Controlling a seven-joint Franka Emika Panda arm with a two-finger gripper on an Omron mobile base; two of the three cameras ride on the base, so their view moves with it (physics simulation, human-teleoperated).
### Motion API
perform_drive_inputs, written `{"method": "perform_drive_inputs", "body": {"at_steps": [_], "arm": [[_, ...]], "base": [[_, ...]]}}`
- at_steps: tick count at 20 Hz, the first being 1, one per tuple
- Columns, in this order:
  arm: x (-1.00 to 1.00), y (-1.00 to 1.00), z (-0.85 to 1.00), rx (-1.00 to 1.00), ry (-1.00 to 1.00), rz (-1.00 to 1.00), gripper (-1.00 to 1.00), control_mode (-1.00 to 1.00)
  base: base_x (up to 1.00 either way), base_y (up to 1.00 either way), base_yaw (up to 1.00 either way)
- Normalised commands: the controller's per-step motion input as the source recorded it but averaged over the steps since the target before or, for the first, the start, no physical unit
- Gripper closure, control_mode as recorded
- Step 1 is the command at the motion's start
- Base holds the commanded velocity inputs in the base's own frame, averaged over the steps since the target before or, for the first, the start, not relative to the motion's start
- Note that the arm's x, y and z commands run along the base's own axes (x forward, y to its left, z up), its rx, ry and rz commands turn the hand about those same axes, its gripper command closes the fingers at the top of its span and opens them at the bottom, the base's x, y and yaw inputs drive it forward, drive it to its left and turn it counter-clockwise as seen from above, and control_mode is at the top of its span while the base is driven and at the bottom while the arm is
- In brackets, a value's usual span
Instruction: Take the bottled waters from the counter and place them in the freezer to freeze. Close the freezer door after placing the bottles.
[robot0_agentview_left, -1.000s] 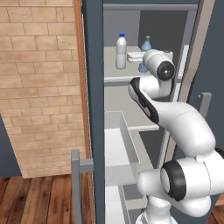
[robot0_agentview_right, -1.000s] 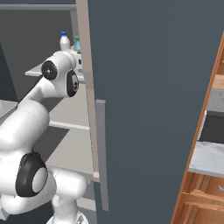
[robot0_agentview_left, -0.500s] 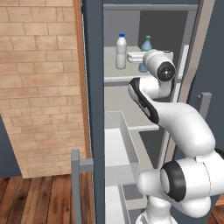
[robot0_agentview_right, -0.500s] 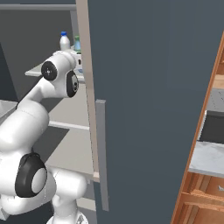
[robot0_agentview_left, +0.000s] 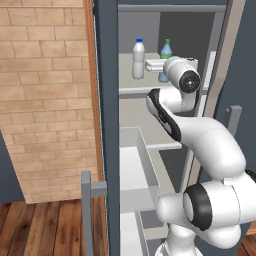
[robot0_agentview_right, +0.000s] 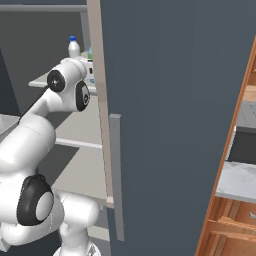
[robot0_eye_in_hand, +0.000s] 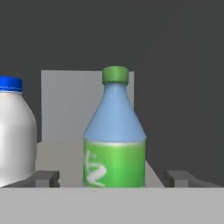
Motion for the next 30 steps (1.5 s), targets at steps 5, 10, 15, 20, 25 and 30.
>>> {"method": "perform_drive_inputs", "body": {"at_steps": [5,10,15,20,25,30], "arm": [[-0.08,0.00,0.00,0.00,0.00,0.00,-1.00,-1.00],[-0.47,0.00,0.00,0.00,0.00,-0.01,-1.00,-1.00],[-0.93,0.04,0.00,0.00,0.00,-0.09,-1.00,-1.00],[-1.00,0.15,0.00,0.00,-0.02,-0.12,-1.00,-1.00],[-1.00,0.17,0.00,0.09,0.00,-0.11,-1.00,-1.00],[-1.00,0.02,0.00,0.26,0.08,-0.13,-1.00,-1.00]], "base": [[0.00,0.00,0.00],[0.00,0.00,0.00],[0.00,0.00,0.00],[0.00,0.00,0.00],[0.00,0.00,0.00],[0.00,0.00,0.00]]}}
